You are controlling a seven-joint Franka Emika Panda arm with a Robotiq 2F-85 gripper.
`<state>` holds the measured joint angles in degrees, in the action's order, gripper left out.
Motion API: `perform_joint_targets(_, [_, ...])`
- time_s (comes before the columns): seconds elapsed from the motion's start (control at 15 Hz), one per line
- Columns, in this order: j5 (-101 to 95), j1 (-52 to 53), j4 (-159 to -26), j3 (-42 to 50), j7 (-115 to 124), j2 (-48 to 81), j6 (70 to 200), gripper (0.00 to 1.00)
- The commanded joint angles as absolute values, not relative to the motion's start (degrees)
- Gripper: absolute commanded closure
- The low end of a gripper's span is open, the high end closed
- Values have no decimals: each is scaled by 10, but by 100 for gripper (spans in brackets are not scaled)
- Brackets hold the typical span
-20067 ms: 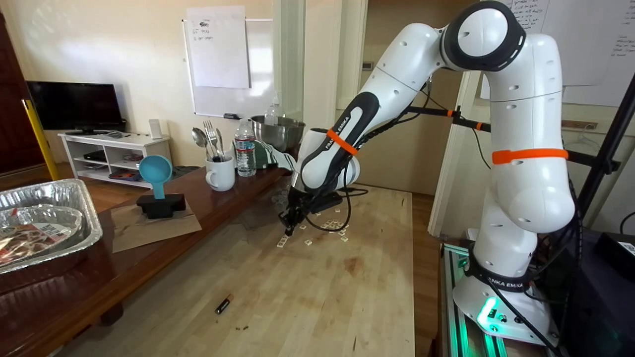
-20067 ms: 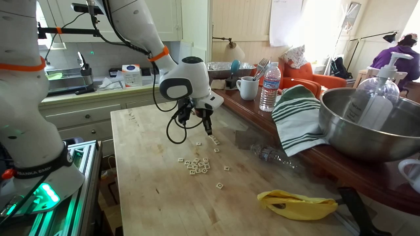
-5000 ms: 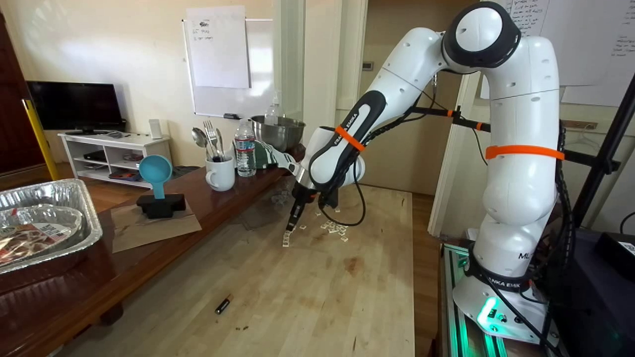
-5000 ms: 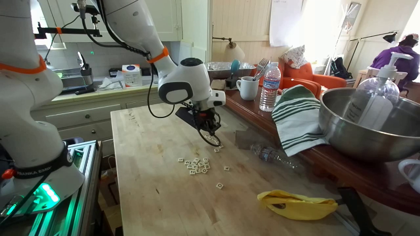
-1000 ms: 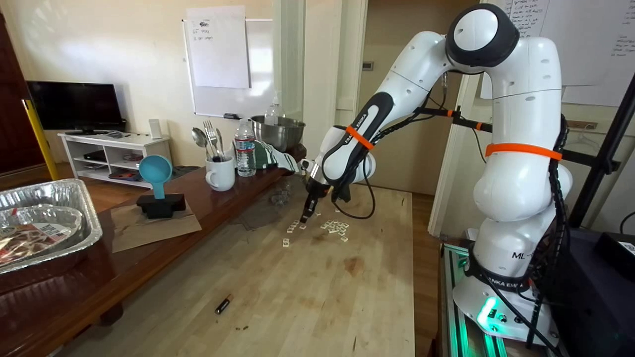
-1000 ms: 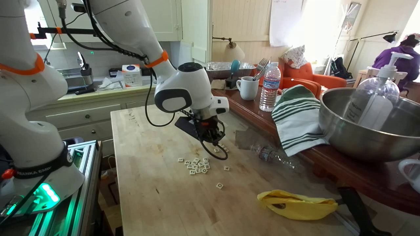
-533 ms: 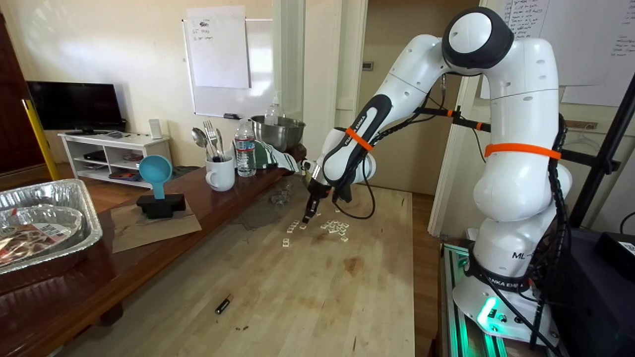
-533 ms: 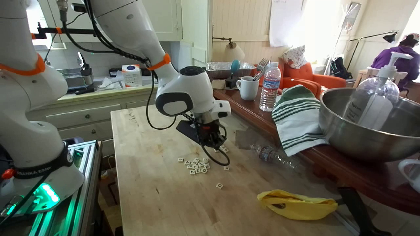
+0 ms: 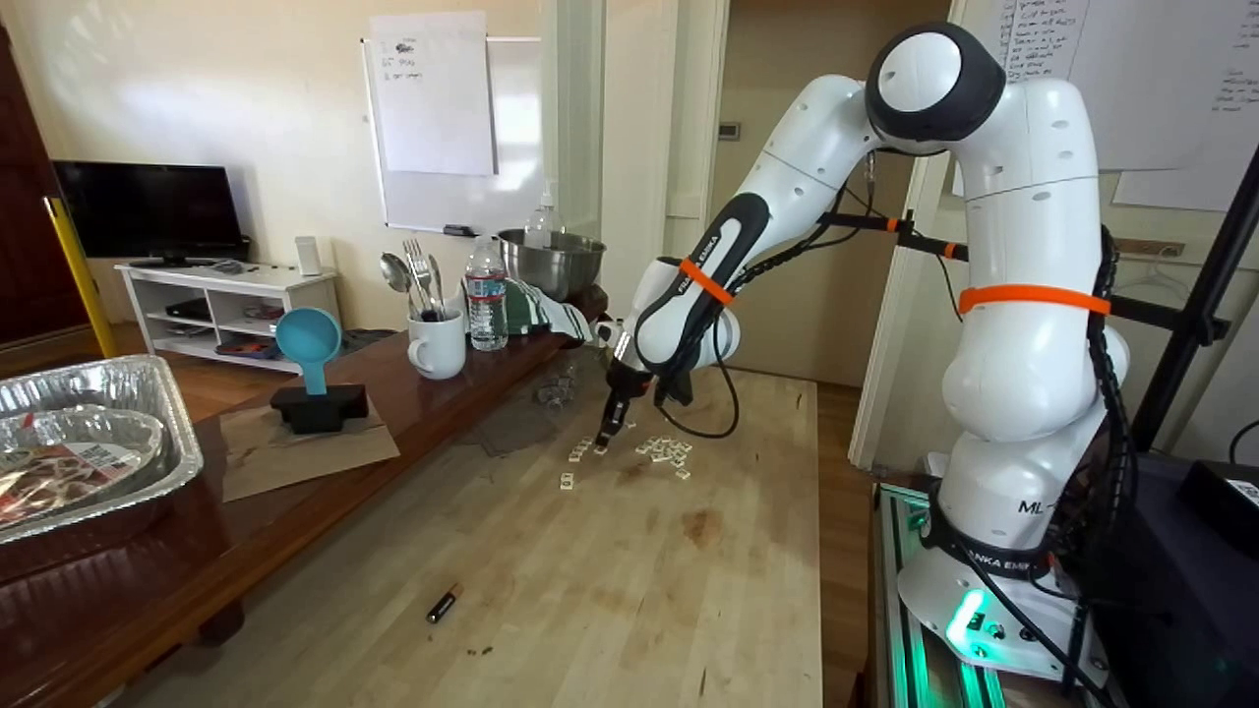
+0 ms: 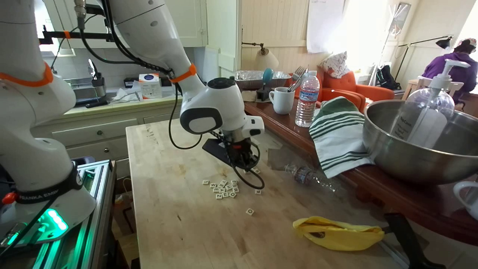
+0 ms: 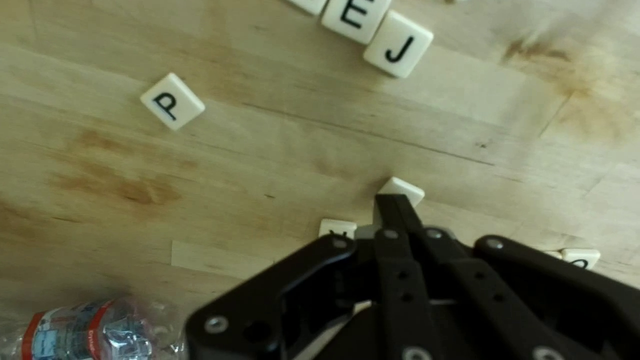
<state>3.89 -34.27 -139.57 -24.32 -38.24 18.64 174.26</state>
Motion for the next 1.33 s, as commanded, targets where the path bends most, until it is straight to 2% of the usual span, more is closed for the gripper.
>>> perform_joint_targets(0.0, [26, -317, -1387, -224, -374, 201, 1753, 100])
perform_joint_targets(0.27, [13, -275, -1389, -186, -376, 202, 1746, 100])
perform_joint_targets(0.93, [-10, -302, -1408, -240, -498, 180, 1664, 100])
perform_joint_targets(1.27, [25, -239, -1419, -192, -575, 152, 1644, 100])
